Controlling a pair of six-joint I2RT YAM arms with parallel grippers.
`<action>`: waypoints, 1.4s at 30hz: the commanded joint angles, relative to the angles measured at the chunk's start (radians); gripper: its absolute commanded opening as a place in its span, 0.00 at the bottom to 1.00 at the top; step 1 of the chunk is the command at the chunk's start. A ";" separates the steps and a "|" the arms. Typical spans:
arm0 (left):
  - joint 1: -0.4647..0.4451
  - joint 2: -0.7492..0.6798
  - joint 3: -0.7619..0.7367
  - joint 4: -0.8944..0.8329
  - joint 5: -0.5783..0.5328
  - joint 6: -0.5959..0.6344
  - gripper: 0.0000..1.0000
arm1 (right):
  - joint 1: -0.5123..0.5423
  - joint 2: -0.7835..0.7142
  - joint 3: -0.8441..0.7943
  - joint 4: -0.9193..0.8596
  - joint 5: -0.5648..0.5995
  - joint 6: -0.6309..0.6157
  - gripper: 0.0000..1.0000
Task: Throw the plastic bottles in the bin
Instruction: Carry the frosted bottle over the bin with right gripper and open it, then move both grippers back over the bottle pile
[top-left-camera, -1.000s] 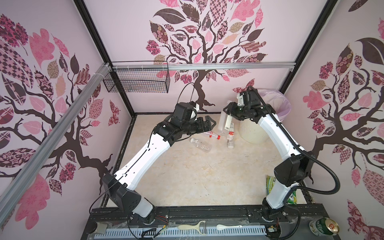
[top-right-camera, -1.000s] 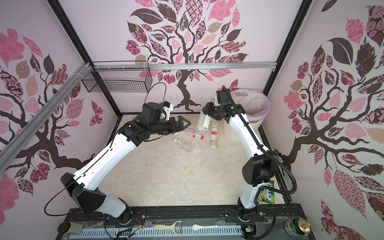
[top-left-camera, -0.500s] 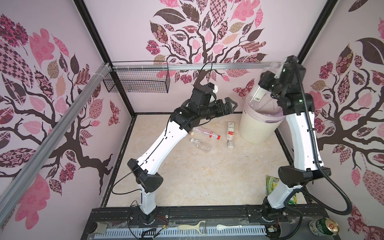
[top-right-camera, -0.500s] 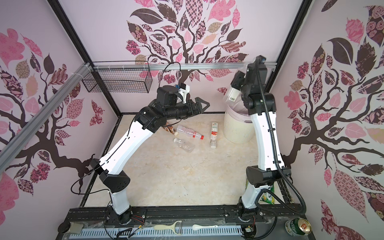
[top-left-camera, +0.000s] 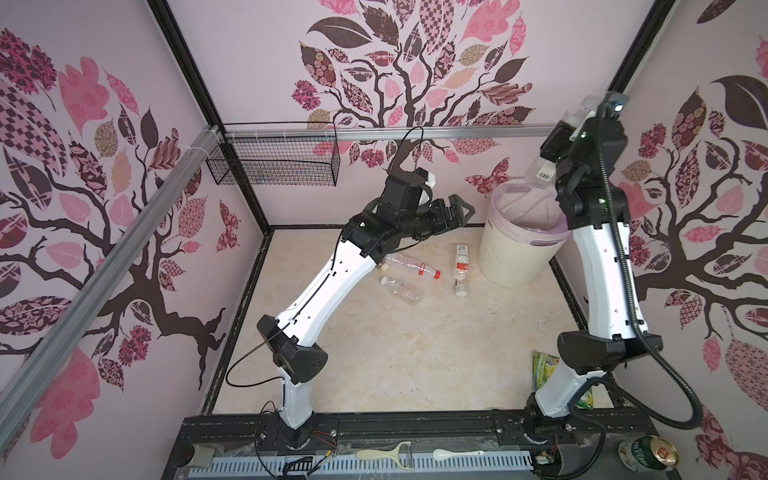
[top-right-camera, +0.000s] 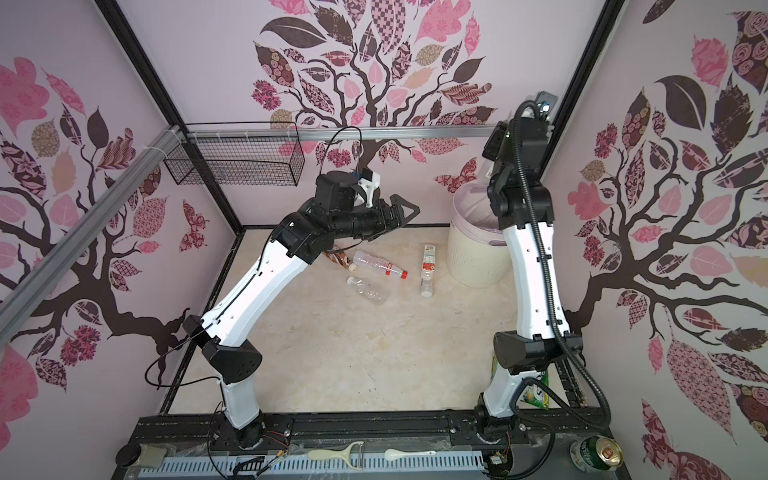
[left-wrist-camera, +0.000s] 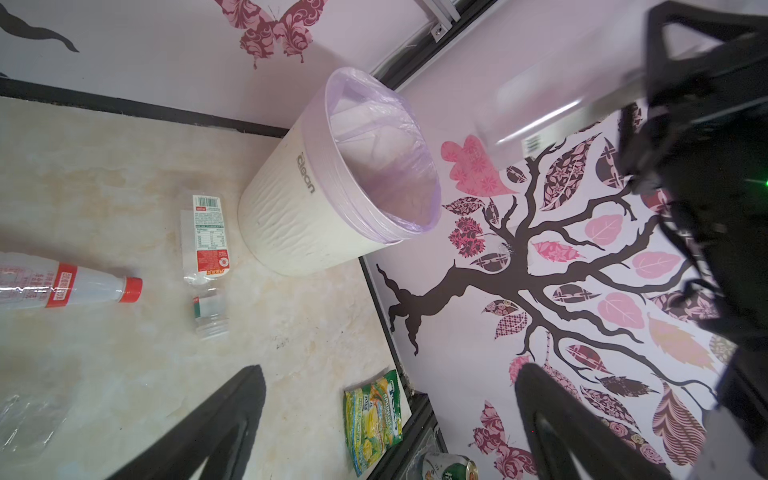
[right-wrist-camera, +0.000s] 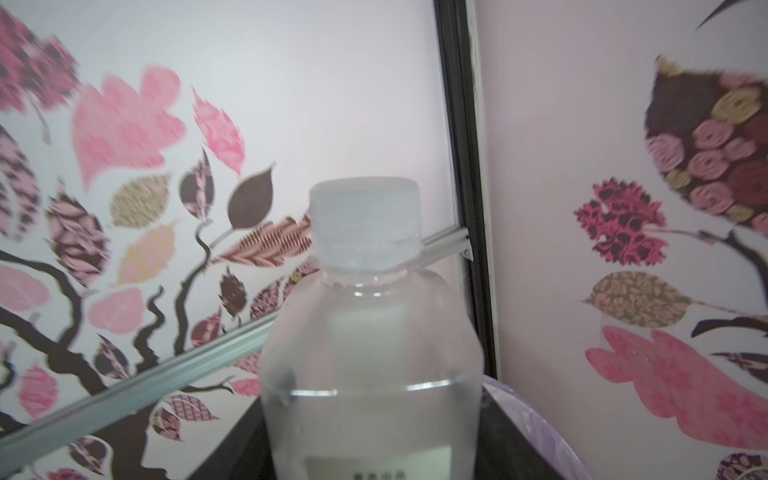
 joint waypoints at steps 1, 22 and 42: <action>0.044 -0.022 -0.048 0.013 0.043 -0.037 0.98 | -0.007 0.103 -0.045 -0.136 0.056 0.071 0.85; 0.078 -0.039 -0.106 -0.003 0.031 -0.066 0.98 | -0.002 -0.081 -0.133 -0.131 -0.036 0.144 1.00; 0.073 -0.114 -0.555 0.042 -0.069 -0.125 0.98 | 0.179 -0.406 -0.528 -0.238 -0.180 0.246 0.99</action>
